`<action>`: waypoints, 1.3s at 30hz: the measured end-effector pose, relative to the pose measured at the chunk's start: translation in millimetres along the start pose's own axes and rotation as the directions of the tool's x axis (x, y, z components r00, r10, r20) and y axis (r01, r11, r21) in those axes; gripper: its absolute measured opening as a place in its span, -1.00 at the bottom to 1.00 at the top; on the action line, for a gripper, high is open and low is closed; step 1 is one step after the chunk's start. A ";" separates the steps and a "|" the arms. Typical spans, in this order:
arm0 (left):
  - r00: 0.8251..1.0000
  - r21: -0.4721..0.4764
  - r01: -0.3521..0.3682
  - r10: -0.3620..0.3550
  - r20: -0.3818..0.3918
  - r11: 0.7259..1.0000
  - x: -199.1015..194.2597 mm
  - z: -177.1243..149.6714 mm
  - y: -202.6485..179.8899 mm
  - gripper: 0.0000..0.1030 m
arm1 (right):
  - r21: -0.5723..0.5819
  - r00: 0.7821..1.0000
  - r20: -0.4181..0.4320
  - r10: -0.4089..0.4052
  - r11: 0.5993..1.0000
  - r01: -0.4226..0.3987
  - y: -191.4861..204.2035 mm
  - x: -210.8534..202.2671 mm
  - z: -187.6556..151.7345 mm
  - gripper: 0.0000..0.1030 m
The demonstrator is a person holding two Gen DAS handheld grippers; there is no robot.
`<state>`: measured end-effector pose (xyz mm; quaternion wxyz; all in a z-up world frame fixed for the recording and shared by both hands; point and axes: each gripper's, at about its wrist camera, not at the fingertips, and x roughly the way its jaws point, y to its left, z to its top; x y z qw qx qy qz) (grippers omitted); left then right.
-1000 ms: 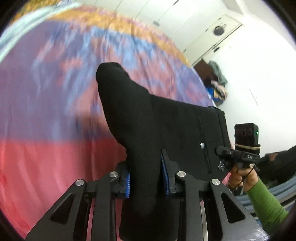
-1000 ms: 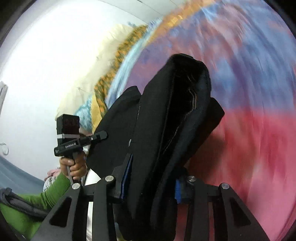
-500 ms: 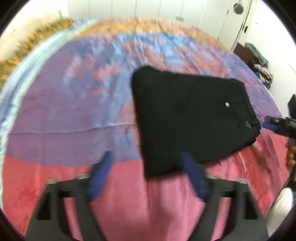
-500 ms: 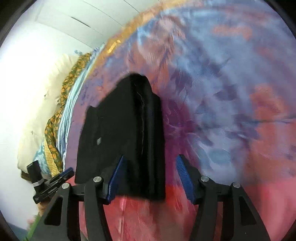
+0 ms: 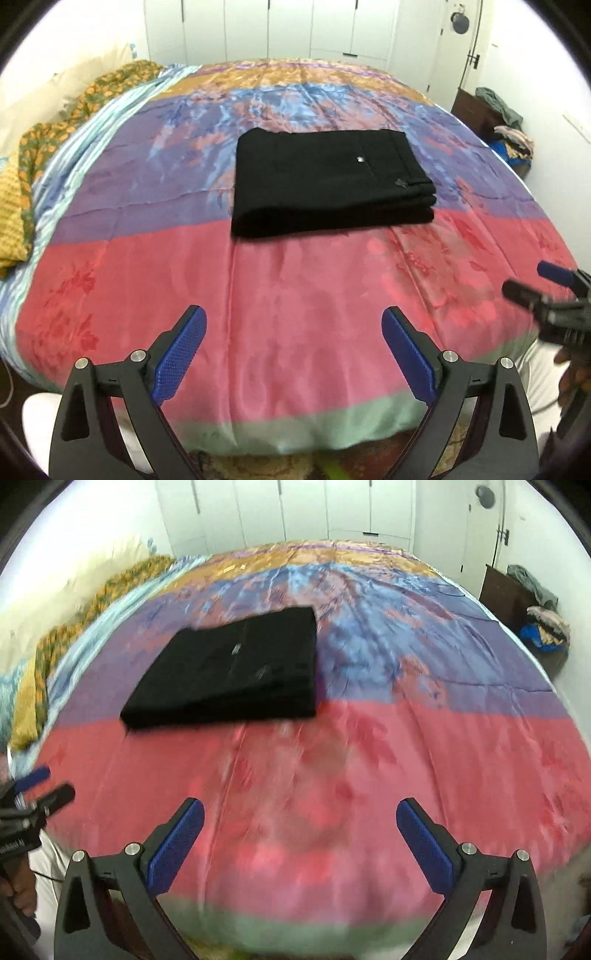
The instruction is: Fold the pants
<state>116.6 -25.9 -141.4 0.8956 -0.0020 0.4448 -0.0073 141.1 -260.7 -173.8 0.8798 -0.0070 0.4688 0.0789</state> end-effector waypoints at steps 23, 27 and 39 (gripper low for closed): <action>0.984 0.068 -0.066 0.054 0.168 0.995 -71.5 6.0 -0.6 0.99 | 0.014 0.881 0.472 -0.033 0.999 0.030 17.7 -130.8 -11.0 1.00; 0.966 0.115 -0.139 0.109 0.235 0.984 -90.3 11.5 -4.5 0.99 | -0.070 0.903 0.428 -0.029 0.995 0.065 30.1 -135.3 -3.6 1.00; 0.954 0.094 -0.139 0.108 0.281 0.986 -128.7 22.1 1.6 0.99 | -0.112 0.925 0.380 -0.001 0.993 0.047 48.2 -156.3 1.7 1.00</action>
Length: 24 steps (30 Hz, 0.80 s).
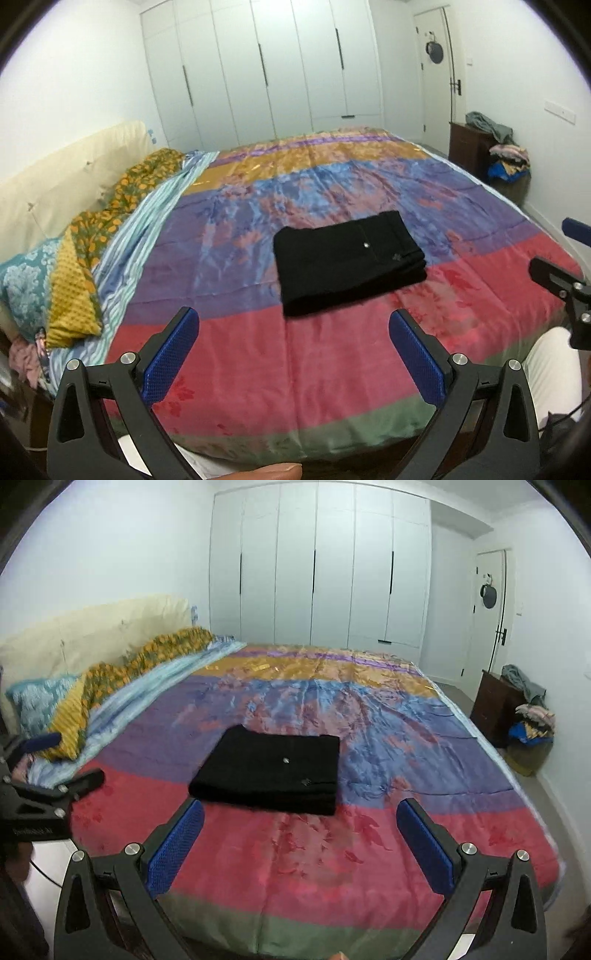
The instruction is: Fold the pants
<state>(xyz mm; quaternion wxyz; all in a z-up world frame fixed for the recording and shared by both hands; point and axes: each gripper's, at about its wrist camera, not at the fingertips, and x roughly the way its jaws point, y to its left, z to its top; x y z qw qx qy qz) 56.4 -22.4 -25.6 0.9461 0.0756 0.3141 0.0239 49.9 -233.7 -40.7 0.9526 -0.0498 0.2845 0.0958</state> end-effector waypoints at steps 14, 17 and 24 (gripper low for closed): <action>0.991 -0.090 0.065 -0.075 -0.112 0.994 2.2 -8.5 -7.8 0.99 | 0.025 0.990 -0.143 -0.018 0.999 0.022 6.2 10.9 -8.9 1.00; 0.987 -0.121 0.061 -0.078 -0.142 0.991 6.2 -10.2 -5.6 0.99 | 0.025 0.989 -0.146 -0.020 0.999 0.024 7.3 10.8 -10.5 1.00; 0.981 -0.187 0.059 -0.092 -0.169 0.981 11.1 -13.7 0.4 0.99 | 0.006 0.989 -0.143 -0.024 1.000 0.026 14.5 14.4 -8.3 1.00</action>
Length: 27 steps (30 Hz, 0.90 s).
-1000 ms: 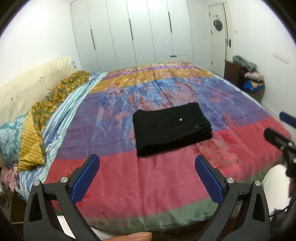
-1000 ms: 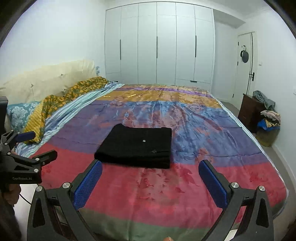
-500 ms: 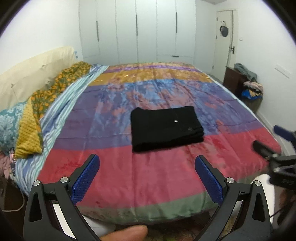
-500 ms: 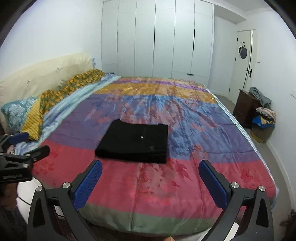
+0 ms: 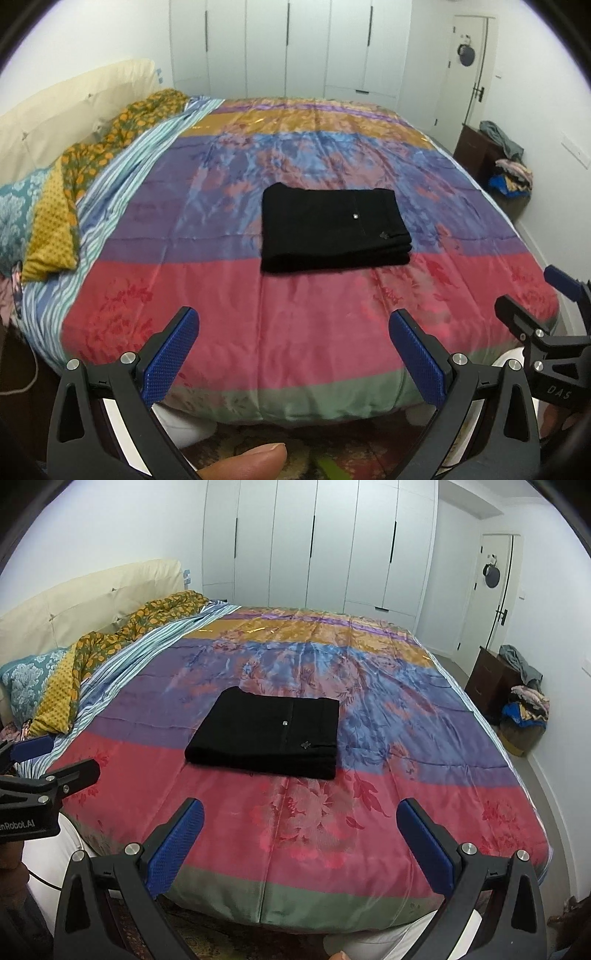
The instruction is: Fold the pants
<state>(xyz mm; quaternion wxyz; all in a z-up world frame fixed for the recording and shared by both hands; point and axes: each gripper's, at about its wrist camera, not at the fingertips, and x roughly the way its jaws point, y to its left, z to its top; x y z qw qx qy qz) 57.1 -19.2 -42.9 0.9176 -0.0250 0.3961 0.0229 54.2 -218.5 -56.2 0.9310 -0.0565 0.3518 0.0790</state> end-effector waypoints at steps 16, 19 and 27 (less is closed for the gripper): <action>0.999 0.072 -0.020 0.023 -0.044 0.997 8.2 -7.0 -13.5 0.99 | 0.036 0.998 -0.042 -0.038 0.999 0.039 -6.7 8.8 -1.7 1.00; 0.998 0.073 -0.034 0.037 -0.043 0.997 8.4 -6.6 -13.5 0.99 | 0.031 0.998 -0.046 -0.041 0.999 0.042 -6.5 9.6 -2.1 1.00; 0.997 0.080 -0.068 0.070 -0.025 0.994 7.4 -7.0 -13.2 0.99 | 0.021 0.998 -0.050 -0.035 0.999 0.036 -2.2 11.6 -4.7 1.00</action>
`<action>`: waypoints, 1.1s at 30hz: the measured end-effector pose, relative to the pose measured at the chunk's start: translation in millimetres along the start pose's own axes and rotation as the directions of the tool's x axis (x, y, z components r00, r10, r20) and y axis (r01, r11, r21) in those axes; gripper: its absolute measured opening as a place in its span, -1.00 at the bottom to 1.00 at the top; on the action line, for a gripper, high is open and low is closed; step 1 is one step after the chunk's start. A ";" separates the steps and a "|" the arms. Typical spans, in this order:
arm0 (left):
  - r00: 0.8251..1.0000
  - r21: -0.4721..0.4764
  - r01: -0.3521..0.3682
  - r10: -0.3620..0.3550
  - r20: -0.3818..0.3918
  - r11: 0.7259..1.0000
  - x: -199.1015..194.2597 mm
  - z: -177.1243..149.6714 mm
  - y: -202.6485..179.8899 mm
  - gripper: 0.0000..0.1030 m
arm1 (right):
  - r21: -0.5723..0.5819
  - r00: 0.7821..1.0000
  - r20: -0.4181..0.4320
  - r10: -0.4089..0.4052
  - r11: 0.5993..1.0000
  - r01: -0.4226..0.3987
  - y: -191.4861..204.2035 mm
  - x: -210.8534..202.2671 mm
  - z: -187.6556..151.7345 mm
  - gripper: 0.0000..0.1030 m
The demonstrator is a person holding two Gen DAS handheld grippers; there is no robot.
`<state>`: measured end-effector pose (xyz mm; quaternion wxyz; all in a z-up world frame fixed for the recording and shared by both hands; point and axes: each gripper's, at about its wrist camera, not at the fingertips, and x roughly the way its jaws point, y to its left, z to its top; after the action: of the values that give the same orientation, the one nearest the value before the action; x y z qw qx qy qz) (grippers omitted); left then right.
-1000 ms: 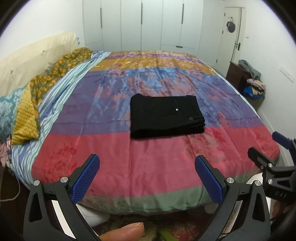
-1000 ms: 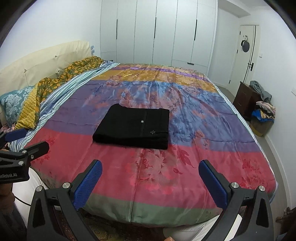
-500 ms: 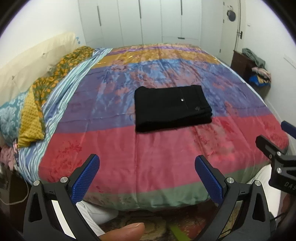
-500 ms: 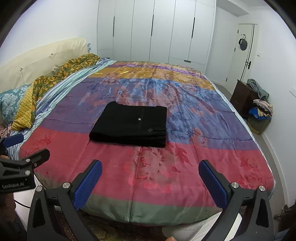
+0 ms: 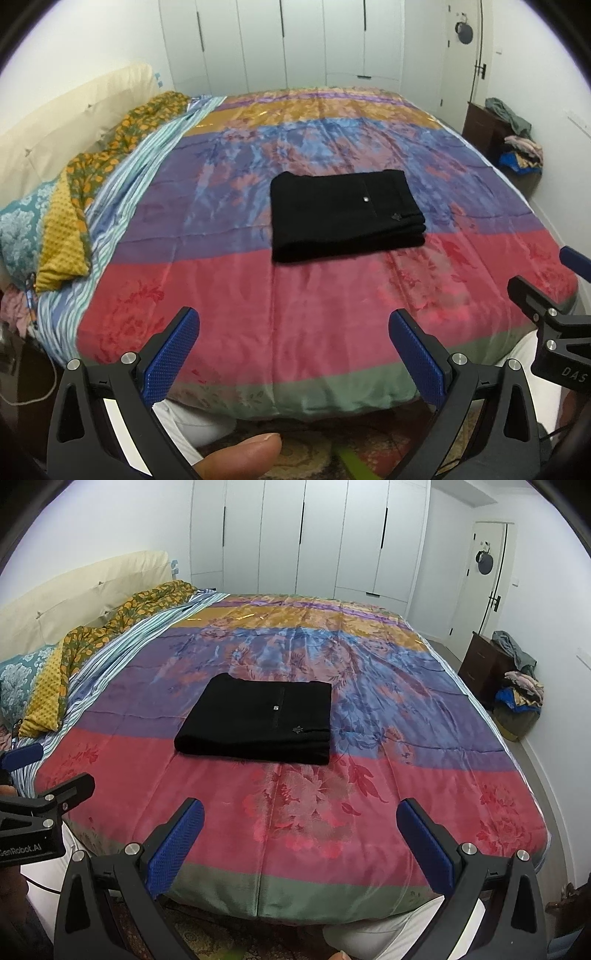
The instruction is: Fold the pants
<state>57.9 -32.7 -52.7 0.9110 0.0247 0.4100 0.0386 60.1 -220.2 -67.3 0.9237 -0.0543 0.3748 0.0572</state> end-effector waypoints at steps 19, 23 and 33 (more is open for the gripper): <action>0.999 -0.018 0.031 -0.031 -0.010 0.999 0.2 1.2 -1.9 0.98 | -0.007 1.000 0.004 -0.007 1.000 0.007 -0.3 -1.0 0.1 1.00; 1.000 -0.011 0.020 -0.020 -0.002 1.000 -0.7 0.8 -3.3 0.99 | -0.009 1.000 0.004 -0.010 1.000 0.010 0.6 -1.3 0.0 1.00; 1.000 -0.008 0.019 -0.019 0.000 1.000 -1.5 0.8 -4.9 0.99 | -0.020 1.000 0.006 -0.026 0.999 0.026 2.5 -3.2 0.5 1.00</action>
<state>57.8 -37.8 -51.3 0.9114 0.0173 0.4101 0.0315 57.8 -217.9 -64.8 0.9250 -0.0680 0.3707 0.0489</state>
